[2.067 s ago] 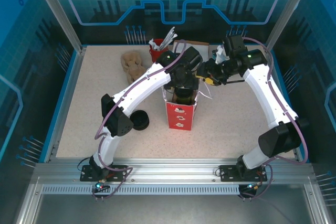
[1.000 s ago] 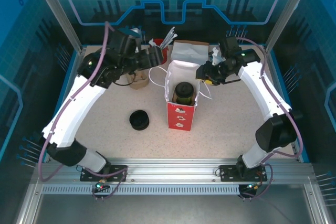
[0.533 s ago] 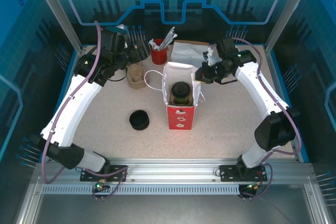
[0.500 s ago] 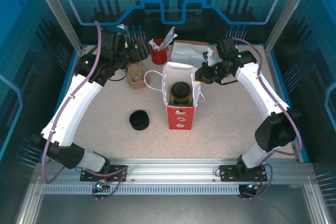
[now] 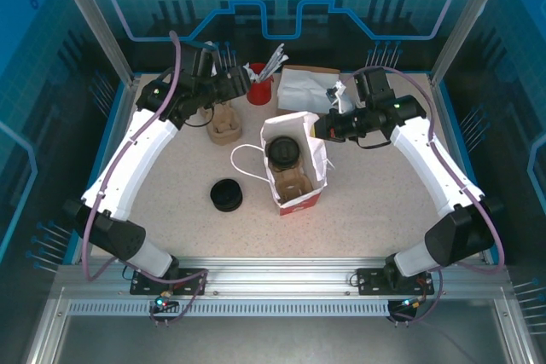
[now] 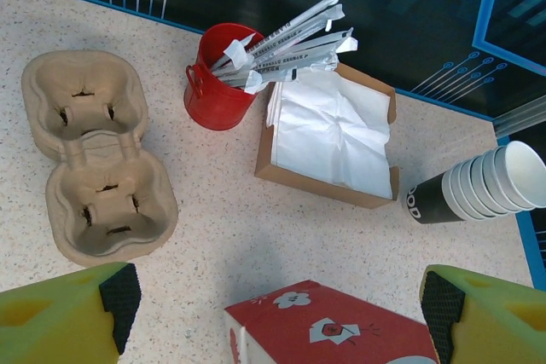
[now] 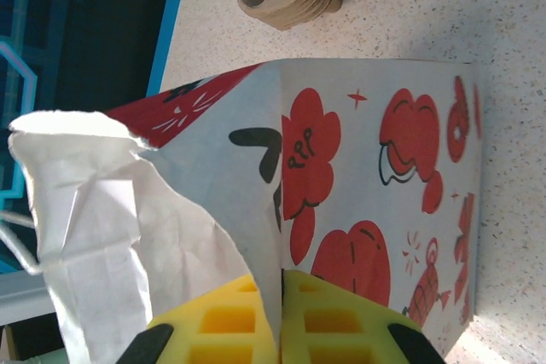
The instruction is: Pack the takeout coffee
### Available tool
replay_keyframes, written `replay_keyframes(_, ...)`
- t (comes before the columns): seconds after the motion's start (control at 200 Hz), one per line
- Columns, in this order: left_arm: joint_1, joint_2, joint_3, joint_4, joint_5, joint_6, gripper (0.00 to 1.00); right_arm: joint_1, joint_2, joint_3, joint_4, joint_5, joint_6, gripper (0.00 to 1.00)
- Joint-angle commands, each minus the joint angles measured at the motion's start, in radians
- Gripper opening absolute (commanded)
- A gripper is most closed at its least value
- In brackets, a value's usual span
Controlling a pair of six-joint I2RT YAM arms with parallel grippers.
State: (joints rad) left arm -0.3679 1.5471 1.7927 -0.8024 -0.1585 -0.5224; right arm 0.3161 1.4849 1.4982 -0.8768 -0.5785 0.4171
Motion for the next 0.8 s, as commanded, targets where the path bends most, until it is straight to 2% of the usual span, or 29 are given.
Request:
replay_keyframes(0.0, 0.017, 0.017, 0.036, 0.007, 0.037, 0.015, 0.87, 0.011, -0.026, -0.010, 0.034, -0.040, -0.012, 0.00)
replay_keyframes(0.47, 0.048, 0.152, 0.131, -0.026, 0.066, -0.016, 0.86, 0.011, 0.115, 0.067, 0.050, -0.098, 0.078, 0.02)
replay_keyframes(0.67, 0.055, 0.222, 0.173, 0.031, 0.064, -0.004, 0.86, 0.013, 0.108, 0.027, 0.103, -0.095, 0.133, 0.03)
replay_keyframes(0.795, 0.063, 0.269, 0.205, 0.053, 0.029, 0.007, 0.85, 0.017, 0.094, -0.008, 0.139, -0.089, 0.159, 0.07)
